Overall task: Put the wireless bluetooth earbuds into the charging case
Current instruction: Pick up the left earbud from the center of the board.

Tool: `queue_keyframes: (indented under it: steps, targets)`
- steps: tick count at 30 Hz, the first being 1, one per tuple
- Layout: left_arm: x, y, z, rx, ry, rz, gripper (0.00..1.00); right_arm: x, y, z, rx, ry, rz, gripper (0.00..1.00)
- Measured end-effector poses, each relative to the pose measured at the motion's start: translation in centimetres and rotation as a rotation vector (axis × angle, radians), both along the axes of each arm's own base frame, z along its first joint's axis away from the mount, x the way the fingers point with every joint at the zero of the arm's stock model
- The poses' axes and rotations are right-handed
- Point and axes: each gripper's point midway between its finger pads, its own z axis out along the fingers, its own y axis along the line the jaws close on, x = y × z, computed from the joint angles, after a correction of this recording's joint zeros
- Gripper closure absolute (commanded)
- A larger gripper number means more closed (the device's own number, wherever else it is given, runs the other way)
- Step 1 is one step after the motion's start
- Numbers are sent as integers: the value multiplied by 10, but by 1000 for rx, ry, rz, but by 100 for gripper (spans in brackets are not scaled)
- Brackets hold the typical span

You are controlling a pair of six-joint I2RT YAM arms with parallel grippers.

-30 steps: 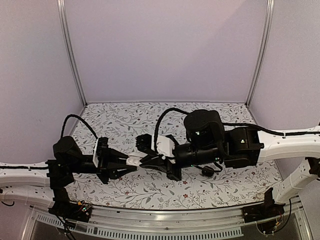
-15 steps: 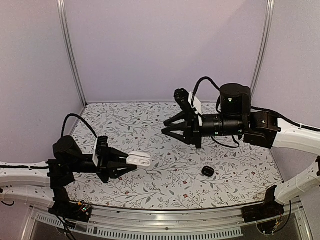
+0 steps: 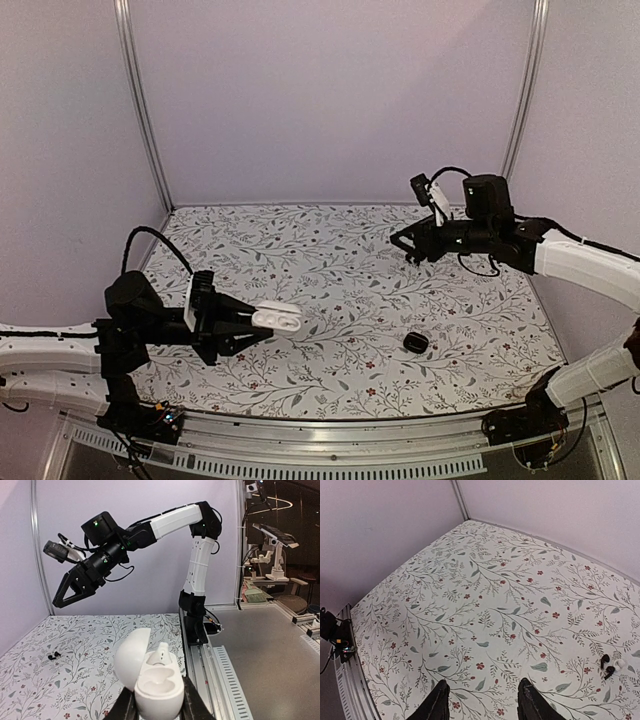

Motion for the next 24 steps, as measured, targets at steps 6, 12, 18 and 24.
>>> queue_keyframes:
  steps: [6,12,18,24]
  targets:
    - [1,0,1,-3,-2,3,100,69,-78,-63,-84,164,-293,56]
    - [1,1,2,-6,-4,6,100,119,-131,-130,-165,312,-467,58]
    - [2,2,4,-13,-8,13,100,167,-131,-167,-250,332,-511,59]
    - [1,6,13,-38,-24,21,100,194,-137,-184,-323,314,-552,61]
